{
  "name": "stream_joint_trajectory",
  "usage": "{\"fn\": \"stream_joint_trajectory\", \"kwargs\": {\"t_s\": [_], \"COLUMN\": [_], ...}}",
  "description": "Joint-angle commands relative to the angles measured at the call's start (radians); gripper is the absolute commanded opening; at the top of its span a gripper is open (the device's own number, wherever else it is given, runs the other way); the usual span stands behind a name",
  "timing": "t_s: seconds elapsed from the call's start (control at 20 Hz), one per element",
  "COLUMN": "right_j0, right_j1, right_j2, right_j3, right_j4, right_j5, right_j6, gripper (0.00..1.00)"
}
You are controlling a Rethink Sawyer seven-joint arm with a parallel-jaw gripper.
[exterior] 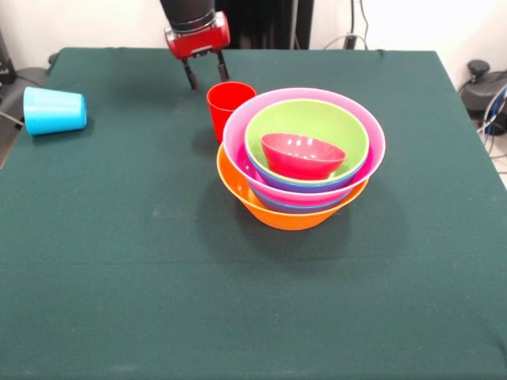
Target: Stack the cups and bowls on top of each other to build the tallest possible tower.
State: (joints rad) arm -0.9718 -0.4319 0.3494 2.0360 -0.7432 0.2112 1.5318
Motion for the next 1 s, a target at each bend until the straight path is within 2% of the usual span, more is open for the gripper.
{"fn": "stream_joint_trajectory", "kwargs": {"t_s": [0.05,0.35,0.7,1.0], "right_j0": [-0.028,-0.054,-0.058,-0.029], "right_j1": [0.123,0.185,0.180,0.142], "right_j2": [0.094,0.128,0.139,0.124], "right_j3": [-0.147,-0.191,-0.186,-0.170], "right_j4": [-0.146,-0.186,-0.186,-0.175], "right_j5": [0.003,0.032,0.038,0.046], "right_j6": [-0.123,-0.133,-0.121,-0.098], "gripper": [1.00,1.00,1.00,1.00]}}
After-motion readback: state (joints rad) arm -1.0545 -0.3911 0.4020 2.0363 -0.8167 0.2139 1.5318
